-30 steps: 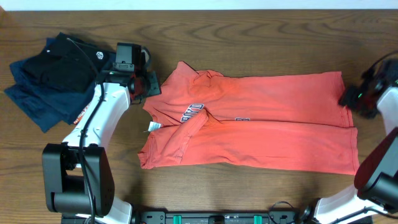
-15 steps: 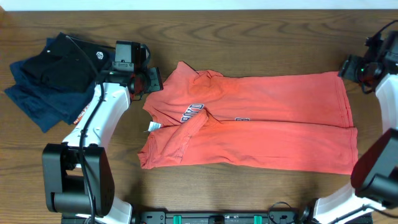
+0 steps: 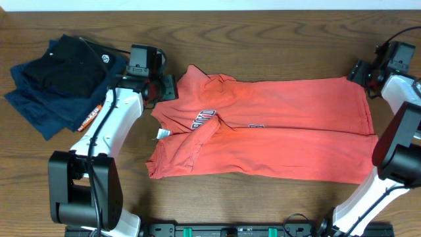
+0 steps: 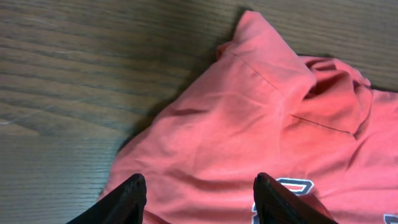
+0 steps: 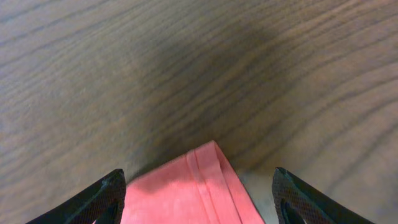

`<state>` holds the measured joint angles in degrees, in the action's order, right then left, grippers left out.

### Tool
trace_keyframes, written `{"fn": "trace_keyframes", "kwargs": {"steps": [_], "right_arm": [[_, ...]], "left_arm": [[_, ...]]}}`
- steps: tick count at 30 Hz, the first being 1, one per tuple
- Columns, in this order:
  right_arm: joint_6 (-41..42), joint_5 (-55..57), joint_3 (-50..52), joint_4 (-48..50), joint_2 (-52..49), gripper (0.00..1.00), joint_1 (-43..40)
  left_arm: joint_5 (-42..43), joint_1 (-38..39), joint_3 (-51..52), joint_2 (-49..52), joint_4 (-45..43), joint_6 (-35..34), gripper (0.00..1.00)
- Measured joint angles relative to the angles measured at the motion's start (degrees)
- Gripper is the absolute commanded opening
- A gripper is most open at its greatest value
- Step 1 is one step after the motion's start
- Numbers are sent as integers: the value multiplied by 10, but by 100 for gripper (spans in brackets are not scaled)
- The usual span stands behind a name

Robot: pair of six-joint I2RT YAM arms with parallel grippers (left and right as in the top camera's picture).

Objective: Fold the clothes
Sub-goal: 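Move left gripper to shirt's top-left corner, right gripper to top-right corner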

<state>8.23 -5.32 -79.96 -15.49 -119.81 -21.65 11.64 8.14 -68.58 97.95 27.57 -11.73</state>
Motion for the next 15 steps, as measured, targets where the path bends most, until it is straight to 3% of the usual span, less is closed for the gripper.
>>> {"fn": "trace_keyframes", "kwargs": {"steps": [5, 8, 10, 12, 15], "right_arm": [[12, 1, 0, 17, -30, 64, 2], [15, 6, -2, 22, -35, 43, 11], [16, 9, -2, 21, -37, 25, 16], [19, 10, -2, 21, -38, 1, 20], [22, 11, -2, 16, -39, 1, 21]], "left_arm": [[0, 2, 0, 0, 0, 0, 58], [0, 2, 0, 0, 1, 0, 58], [0, 2, 0, 0, 1, 0, 58], [0, 2, 0, 0, 1, 0, 58], [0, 2, 0, 0, 1, 0, 58]]}}
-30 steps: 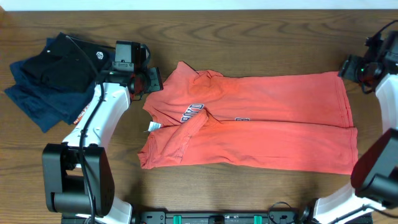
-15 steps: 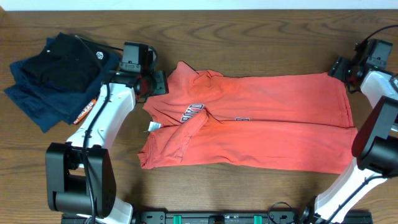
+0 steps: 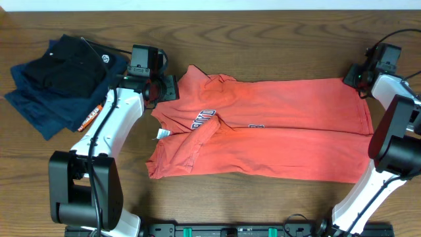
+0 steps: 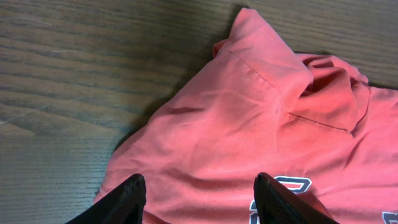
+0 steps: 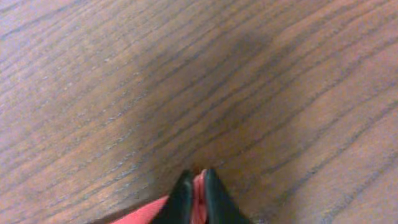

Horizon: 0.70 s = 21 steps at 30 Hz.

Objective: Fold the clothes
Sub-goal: 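Move left gripper to shirt's top-left corner, right gripper to top-right corner, then grasp the shirt's top edge corners with both grippers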

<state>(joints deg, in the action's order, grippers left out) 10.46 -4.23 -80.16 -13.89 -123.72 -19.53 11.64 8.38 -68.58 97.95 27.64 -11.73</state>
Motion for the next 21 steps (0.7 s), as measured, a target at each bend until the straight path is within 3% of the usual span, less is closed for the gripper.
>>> {"fn": "trace_keyframes", "kwargs": {"steps": [6, 12, 21], "right_arm": [[0, 29, -13, -53, 2, 1, 1], [-1, 66, -15, -127, 17, 1, 1], [-19, 87, -16, -217, 31, 1, 1]], "left_arm": [[2, 0, 0, 0, -38, 0, 57], [86, 0, -24, 29, -64, 5, 57], [142, 20, -264, 217, 99, 30, 62]]}}
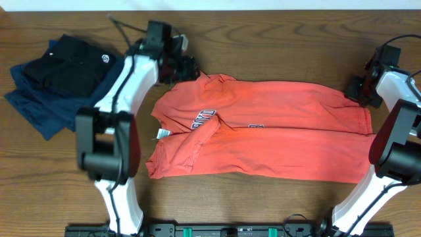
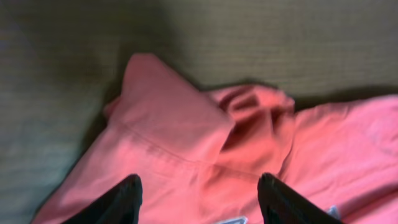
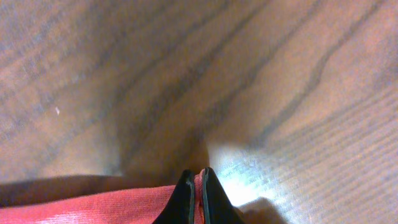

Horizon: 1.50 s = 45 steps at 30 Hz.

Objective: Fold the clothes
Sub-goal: 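Grasp the shirt's top edge corners with both grippers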

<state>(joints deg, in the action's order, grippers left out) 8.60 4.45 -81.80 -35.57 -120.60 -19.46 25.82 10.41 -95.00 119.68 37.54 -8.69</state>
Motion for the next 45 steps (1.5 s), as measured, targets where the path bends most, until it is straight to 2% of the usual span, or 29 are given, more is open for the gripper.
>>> {"fn": "trace_keyframes", "kwargs": {"steps": [4, 7, 11, 22, 24, 27, 29, 32, 45], "right_arm": [[-6, 2, 0, -9, 1, 1, 0], [-9, 2, 0, -9, 1, 1, 0], [-12, 2, 0, -9, 1, 1, 0], [-14, 2, 0, -9, 1, 1, 0], [-14, 2, 0, -9, 1, 1, 0], [-14, 2, 0, -9, 1, 1, 0], [-14, 3, 0, -9, 1, 1, 0], [-14, 3, 0, -9, 1, 1, 0], [-14, 3, -3, -21, 3, 1, -3]], "left_arm": [[6, 14, -125, 75, 58, 31, 65], [-5, 30, -174, 107, 68, 54, 67], [-22, 47, -187, 130, 65, 78, 71], [-92, 47, -187, 165, 76, 122, 71], [-101, 47, -187, 169, 82, 125, 62], [-110, 47, -187, 176, 91, 131, 36], [-114, 47, -187, 179, 93, 131, 27], [-117, 47, -187, 179, 98, 134, 6], [-117, 31, -187, 162, 127, 120, 6]]}}
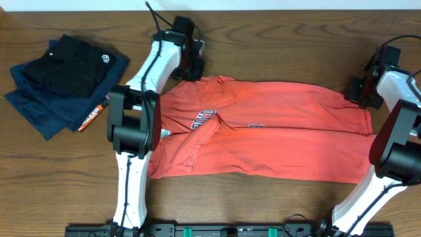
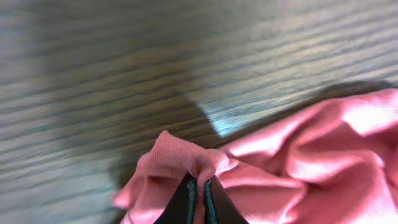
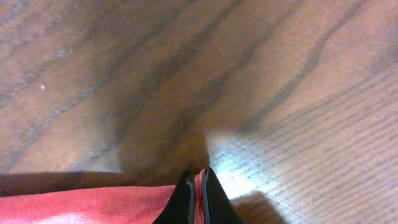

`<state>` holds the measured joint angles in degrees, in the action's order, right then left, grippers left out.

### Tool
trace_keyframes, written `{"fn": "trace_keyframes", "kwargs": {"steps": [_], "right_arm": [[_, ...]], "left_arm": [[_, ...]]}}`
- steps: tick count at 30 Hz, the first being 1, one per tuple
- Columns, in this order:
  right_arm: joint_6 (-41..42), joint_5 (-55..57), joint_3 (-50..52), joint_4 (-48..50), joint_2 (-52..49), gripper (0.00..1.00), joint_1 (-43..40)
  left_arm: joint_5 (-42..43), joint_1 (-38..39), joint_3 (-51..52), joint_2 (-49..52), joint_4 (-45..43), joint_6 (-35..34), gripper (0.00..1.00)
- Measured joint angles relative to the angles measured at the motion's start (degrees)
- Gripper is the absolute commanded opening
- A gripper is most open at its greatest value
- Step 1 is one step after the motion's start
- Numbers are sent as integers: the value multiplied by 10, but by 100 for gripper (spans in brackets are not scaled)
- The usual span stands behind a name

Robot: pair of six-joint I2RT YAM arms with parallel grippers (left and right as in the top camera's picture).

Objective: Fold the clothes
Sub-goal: 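Grasp the shirt's top edge corners with both grippers, then fold the top half down over the bottom half with both grippers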

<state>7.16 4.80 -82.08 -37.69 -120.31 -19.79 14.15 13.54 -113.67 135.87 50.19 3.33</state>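
An orange-red shirt point(image 1: 276, 128) with dark lettering lies spread across the table, folded lengthwise, collar end to the left. At the shirt's far left corner by the collar, my left gripper point(image 1: 191, 72) is shut on a pinch of the cloth point(image 2: 186, 155). My right gripper point(image 1: 364, 95) is shut on the shirt's hem edge point(image 3: 198, 186) at the far right corner. A sleeve point(image 1: 177, 153) lies crumpled at the front left.
A pile of folded dark clothes point(image 1: 62, 79), black on navy, sits at the far left of the wooden table point(image 1: 276, 39). A small orange-and-black marker point(image 1: 92, 117) lies beside it. Both arm bases stand at the front edge.
My left gripper was open above the collar; now it is shut on a fold of the shirt at the far left corner. My right gripper holds the hem as before.
Both grippers began open, the left over the shirt's left shoulder, the right over the far right hem corner. The right then shut on the hem. The left moved to the collar, still open, and now grips cloth there.
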Motion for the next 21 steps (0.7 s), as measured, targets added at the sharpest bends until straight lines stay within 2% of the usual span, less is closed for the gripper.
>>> {"fn": "trace_keyframes", "kwargs": {"steps": [9, 15, 21], "right_arm": [[0, 3, 0, -38, 47, 1, -27], [0, 28, -10, -95, 146, 1, -27], [0, 53, -12, -165, 194, 1, -27]], "left_arm": [[0, -26, -2, -109, 43, -30, 6], [0, -27, -4, -122, 148, -47, 6], [0, -37, -4, -123, 254, -58, 6]]}}
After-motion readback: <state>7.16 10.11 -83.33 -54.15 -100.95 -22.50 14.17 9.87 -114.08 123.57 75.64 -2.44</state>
